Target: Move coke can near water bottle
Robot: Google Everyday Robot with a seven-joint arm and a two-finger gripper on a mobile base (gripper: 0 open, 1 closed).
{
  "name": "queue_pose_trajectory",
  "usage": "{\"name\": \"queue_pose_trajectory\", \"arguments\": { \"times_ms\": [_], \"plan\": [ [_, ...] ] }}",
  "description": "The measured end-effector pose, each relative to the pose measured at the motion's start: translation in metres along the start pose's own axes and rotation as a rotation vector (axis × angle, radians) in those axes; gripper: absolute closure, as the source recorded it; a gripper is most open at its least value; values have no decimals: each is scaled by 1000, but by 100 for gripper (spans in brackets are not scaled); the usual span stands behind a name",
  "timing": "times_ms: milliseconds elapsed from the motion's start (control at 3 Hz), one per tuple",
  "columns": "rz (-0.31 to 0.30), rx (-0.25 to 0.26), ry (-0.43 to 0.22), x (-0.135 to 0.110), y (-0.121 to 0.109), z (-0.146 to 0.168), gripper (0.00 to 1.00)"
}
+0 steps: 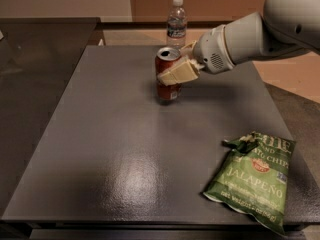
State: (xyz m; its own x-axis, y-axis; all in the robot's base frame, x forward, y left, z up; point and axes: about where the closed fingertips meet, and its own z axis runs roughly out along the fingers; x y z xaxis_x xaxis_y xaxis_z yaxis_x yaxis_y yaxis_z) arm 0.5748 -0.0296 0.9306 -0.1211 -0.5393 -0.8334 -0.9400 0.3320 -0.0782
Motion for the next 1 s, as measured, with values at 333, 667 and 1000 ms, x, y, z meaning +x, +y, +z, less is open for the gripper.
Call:
{"name": "queue_pose_trajectory", "arguments": {
  "times_ms": [333,667,1000],
  "plan": [
    [28,77,6,2,-34,-7,100],
    [53,126,12,6,-62,-4,100],
    [70,166,21,9,-87,3,100]
  ]
}}
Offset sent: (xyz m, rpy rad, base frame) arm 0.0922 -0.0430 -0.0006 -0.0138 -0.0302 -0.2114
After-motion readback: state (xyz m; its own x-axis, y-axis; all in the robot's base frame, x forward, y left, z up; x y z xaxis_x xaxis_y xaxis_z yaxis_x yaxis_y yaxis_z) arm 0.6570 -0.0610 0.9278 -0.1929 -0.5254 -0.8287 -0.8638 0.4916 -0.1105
